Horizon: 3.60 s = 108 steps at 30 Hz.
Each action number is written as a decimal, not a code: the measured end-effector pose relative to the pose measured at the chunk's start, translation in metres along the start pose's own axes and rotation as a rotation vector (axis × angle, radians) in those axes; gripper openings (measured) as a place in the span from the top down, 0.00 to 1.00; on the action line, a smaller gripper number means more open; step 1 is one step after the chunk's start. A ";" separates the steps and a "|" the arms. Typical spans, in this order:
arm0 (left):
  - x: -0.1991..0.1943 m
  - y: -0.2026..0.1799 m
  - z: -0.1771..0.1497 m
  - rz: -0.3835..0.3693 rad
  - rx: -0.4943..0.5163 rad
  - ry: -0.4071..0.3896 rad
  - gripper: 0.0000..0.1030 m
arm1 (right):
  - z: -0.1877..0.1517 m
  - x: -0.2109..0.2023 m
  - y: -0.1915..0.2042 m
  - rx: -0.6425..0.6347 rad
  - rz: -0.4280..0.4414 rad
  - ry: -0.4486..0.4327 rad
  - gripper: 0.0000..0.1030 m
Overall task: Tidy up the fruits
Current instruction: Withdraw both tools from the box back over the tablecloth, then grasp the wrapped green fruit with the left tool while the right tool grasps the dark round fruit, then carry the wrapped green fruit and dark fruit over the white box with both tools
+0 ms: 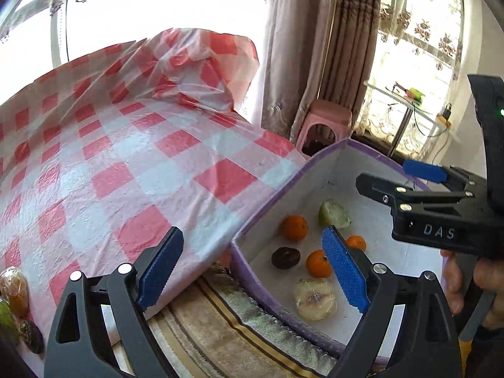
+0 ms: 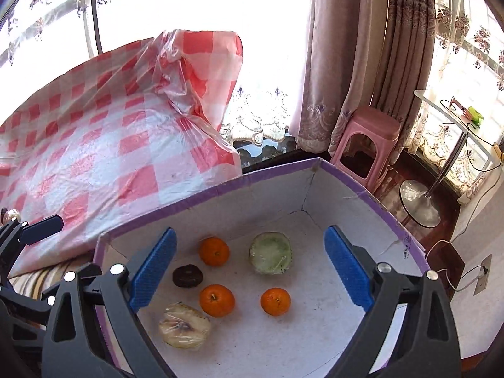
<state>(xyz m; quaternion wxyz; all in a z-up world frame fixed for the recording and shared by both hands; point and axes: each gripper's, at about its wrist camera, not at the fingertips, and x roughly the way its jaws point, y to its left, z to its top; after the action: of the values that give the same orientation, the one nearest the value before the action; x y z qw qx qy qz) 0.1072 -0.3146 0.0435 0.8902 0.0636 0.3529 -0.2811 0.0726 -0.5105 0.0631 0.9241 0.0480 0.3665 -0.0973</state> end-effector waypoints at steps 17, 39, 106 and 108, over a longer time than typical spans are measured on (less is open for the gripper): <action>-0.117 0.181 -0.057 0.253 -0.409 -0.133 0.15 | -0.032 -0.019 0.181 -0.190 0.315 0.019 0.06; -0.142 0.271 -0.129 0.378 -0.475 0.075 0.17 | -0.064 -0.017 0.333 -0.467 0.452 0.099 0.06; -0.134 0.253 -0.118 0.548 -0.368 0.081 0.44 | -0.067 -0.003 0.350 -0.469 0.592 0.127 0.61; -0.135 0.249 -0.116 0.551 -0.358 0.084 0.44 | -0.065 -0.005 0.344 -0.449 0.603 0.122 0.61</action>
<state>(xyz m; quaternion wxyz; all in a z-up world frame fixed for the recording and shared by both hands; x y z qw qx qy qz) 0.0945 -0.0094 0.0261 0.9144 0.0110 0.4028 0.0397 0.0995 -0.1633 0.0250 0.8753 -0.0441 0.4024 0.2646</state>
